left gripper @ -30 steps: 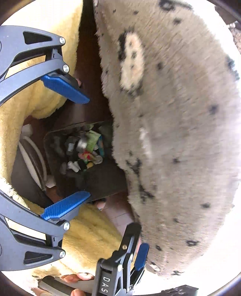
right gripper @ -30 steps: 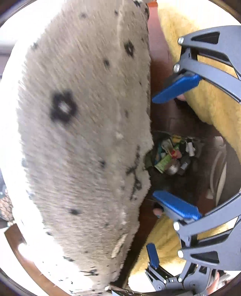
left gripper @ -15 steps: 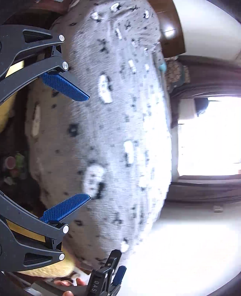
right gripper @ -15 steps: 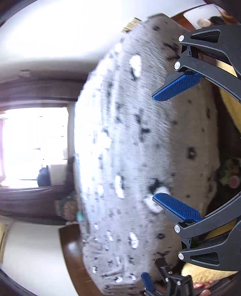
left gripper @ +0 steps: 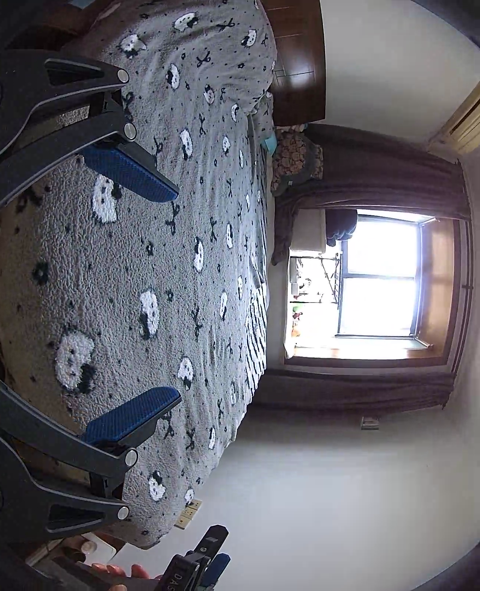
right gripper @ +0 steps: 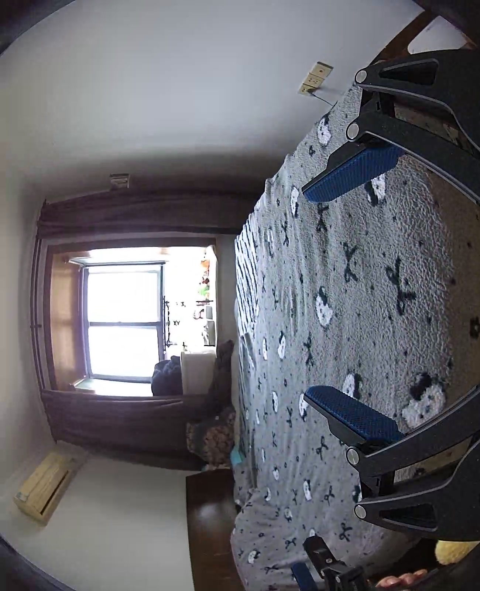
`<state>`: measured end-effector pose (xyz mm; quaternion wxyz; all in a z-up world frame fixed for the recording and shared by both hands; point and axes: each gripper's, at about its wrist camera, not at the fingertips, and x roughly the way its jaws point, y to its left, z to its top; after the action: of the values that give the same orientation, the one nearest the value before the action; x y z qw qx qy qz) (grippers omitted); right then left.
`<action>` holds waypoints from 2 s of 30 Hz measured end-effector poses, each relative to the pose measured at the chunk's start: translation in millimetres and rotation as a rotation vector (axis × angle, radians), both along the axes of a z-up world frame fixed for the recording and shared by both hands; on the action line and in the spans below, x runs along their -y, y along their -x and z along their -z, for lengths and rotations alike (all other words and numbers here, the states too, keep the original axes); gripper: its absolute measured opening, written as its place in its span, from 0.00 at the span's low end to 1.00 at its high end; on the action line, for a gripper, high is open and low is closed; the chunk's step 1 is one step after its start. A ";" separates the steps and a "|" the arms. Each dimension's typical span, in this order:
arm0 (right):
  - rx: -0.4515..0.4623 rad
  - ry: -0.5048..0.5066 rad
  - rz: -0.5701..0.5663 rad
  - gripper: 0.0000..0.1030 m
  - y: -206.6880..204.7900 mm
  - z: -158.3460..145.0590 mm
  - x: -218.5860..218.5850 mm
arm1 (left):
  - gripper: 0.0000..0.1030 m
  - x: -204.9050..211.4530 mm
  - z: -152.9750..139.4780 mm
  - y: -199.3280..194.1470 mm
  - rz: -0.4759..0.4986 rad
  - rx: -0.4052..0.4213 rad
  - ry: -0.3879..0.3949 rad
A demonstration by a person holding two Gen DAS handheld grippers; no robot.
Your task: Collect trash
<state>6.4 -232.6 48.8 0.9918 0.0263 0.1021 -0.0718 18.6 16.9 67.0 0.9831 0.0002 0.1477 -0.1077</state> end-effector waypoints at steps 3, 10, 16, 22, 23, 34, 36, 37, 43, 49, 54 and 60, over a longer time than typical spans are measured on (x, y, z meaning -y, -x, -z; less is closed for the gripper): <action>0.002 -0.025 0.012 0.97 -1.6 1.6 0.8 | 0.92 0.2 1.3 -3.5 -0.007 -0.001 0.000; -0.025 -0.053 0.043 0.97 0.2 12.3 -5.3 | 0.92 5.0 6.8 1.4 -0.051 0.006 -0.016; -0.021 -0.045 0.047 0.97 5.1 12.2 -13.4 | 0.92 11.4 9.5 7.5 -0.027 0.011 -0.021; -0.025 -0.028 0.042 0.97 4.0 13.5 -21.0 | 0.92 11.0 6.3 12.8 -0.027 0.022 -0.012; -0.025 -0.031 0.036 0.97 4.2 13.8 -21.2 | 0.92 10.5 5.9 13.4 -0.028 0.023 -0.011; -0.014 -0.044 0.029 0.97 7.0 13.2 -21.1 | 0.92 9.1 5.8 15.0 -0.022 0.020 0.000; -0.015 -0.046 0.026 0.97 6.8 13.2 -21.6 | 0.92 9.2 5.8 15.1 -0.023 0.019 0.000; -0.015 -0.047 0.025 0.97 6.9 13.2 -21.8 | 0.92 9.2 5.8 15.1 -0.023 0.019 0.000; -0.009 -0.048 0.013 0.97 8.2 12.2 -24.6 | 0.92 9.5 5.0 16.2 -0.015 0.021 -0.002; -0.008 -0.051 0.016 0.97 7.7 12.1 -24.8 | 0.92 10.0 4.2 16.5 -0.014 0.023 -0.001; -0.007 -0.053 0.013 0.97 7.7 12.2 -25.0 | 0.92 8.9 3.3 16.8 -0.013 0.024 0.004; -0.008 -0.054 0.006 0.97 7.5 13.4 -25.9 | 0.92 9.1 3.1 16.4 -0.010 0.023 0.002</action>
<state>-1.2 -206.7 35.4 0.9901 0.0533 0.1079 -0.0722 2.2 7.9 63.9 0.9853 -0.0006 0.1363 -0.1027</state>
